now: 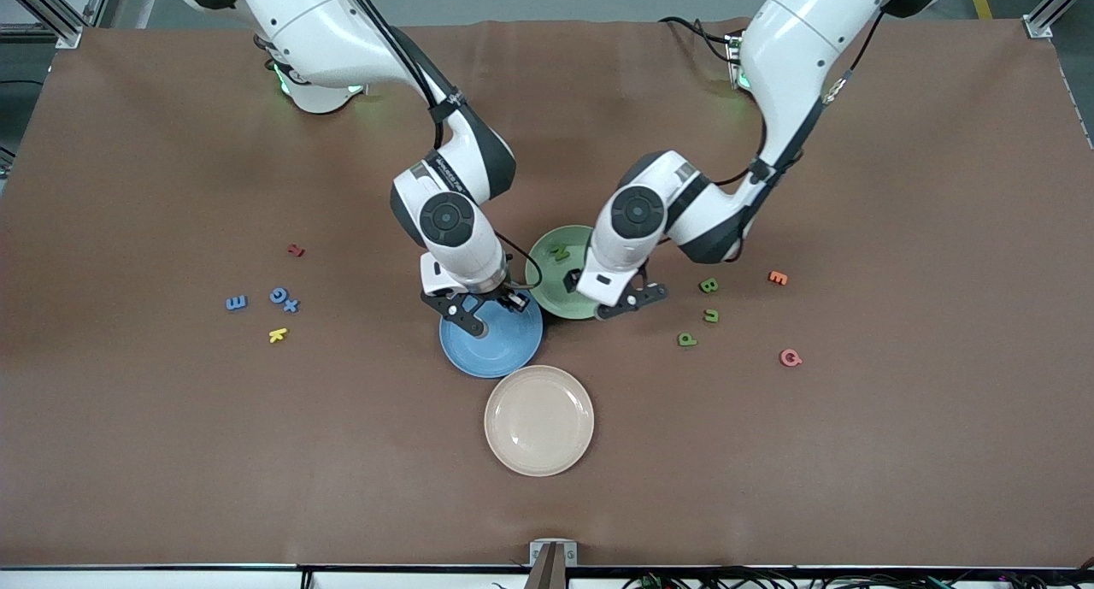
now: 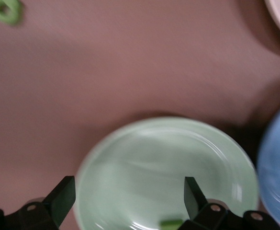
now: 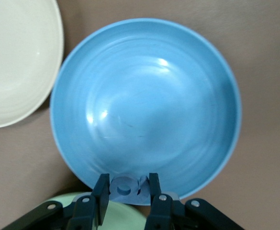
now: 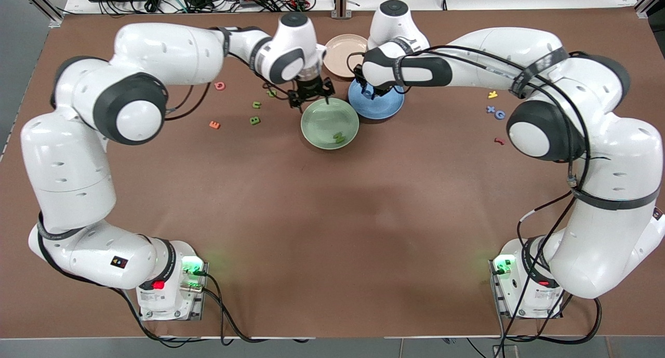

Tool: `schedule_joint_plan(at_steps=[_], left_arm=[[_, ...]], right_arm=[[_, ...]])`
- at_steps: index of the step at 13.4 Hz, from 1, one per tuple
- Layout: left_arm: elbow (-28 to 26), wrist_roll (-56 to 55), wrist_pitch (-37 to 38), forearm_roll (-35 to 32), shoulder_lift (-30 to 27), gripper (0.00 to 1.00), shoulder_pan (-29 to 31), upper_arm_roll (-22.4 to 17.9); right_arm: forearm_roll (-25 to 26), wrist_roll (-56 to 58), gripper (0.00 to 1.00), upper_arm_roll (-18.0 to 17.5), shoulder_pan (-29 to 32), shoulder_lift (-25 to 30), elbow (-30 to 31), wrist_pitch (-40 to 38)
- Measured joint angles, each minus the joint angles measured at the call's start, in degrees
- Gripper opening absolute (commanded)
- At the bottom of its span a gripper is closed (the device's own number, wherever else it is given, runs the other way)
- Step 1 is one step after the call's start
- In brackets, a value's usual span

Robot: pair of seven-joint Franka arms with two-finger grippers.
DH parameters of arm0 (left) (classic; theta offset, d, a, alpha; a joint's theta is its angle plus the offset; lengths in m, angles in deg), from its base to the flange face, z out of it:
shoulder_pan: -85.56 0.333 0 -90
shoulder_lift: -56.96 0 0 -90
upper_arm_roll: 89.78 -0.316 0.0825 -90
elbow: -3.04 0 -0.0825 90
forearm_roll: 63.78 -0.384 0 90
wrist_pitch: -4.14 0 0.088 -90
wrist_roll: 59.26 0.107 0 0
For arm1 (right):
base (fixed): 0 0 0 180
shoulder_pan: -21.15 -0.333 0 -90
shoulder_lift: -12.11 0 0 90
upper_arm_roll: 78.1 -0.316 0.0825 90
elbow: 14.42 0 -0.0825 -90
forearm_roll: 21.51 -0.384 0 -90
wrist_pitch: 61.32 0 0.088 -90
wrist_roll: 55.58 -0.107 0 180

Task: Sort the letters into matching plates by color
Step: 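Place green N on the green plate while the right gripper places blue a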

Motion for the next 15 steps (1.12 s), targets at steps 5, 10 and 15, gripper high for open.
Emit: schedule_joint_plan(at_steps=[5,10,15], left_arm=[[-4.1,8.8,0.1,-7.2,-2.8,0.99,8.2,-0.1],[-4.7,9.5,-3.0,-12.5,-1.1,0.98,13.0,-0.2],[-3.4,9.5,-6.6,-12.6,3.5,0.90,13.1,-0.2]], right_arm=[[0.2,-1.8,0.01,0.2,-0.9,-4.4,-4.3,-0.1],[1.1,-2.0,0.01,0.3,-0.9,-5.7,-4.7,-0.1],[1.1,-2.1,0.02,0.8,-0.9,-6.9,-5.3,-0.1]])
